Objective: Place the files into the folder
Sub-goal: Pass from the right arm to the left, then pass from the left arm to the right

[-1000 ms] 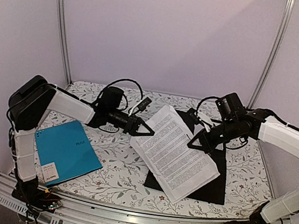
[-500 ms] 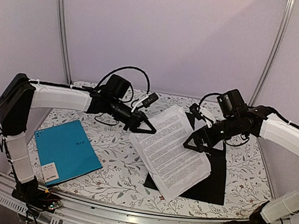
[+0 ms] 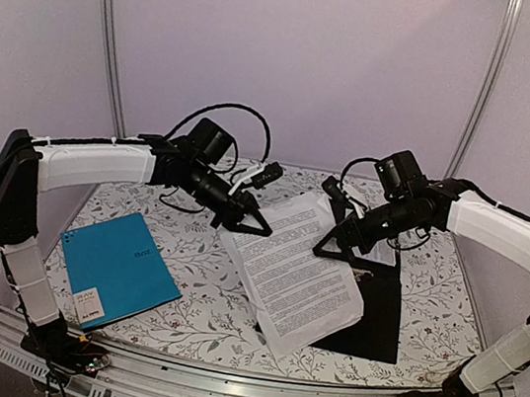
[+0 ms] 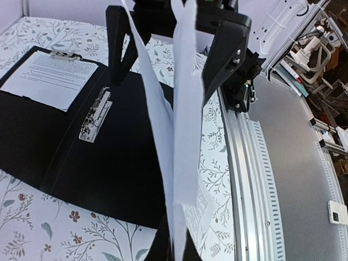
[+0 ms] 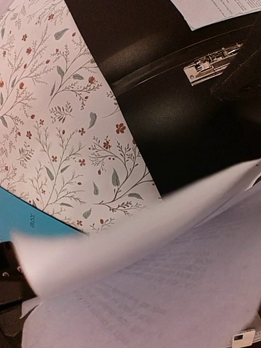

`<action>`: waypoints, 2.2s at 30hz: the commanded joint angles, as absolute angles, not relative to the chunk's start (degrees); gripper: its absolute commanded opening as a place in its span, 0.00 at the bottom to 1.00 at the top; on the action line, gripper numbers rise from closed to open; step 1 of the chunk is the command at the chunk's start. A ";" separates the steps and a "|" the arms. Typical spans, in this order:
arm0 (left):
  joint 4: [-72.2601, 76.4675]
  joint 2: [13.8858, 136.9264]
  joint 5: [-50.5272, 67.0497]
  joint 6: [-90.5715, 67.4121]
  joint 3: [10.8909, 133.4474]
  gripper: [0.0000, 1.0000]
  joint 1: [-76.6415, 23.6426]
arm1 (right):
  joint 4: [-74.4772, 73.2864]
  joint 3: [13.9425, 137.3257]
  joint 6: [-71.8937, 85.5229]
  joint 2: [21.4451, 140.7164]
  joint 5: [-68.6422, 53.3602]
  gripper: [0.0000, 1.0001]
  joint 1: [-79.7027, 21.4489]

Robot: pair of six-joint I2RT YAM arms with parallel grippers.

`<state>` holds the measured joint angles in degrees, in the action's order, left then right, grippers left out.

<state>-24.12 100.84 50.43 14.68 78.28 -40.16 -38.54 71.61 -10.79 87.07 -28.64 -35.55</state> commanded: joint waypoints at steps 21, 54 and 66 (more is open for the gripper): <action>-26.71 101.39 47.23 15.18 81.29 0.04 -39.28 | -27.59 68.67 -8.28 88.61 -42.94 0.00 -35.29; 32.62 112.27 41.65 -34.50 62.19 1.00 -35.28 | -11.87 57.68 23.49 75.48 -24.53 0.00 -33.02; 44.31 121.89 52.83 -41.58 69.13 0.89 -37.69 | -12.04 57.36 24.34 74.18 -23.71 0.00 -32.09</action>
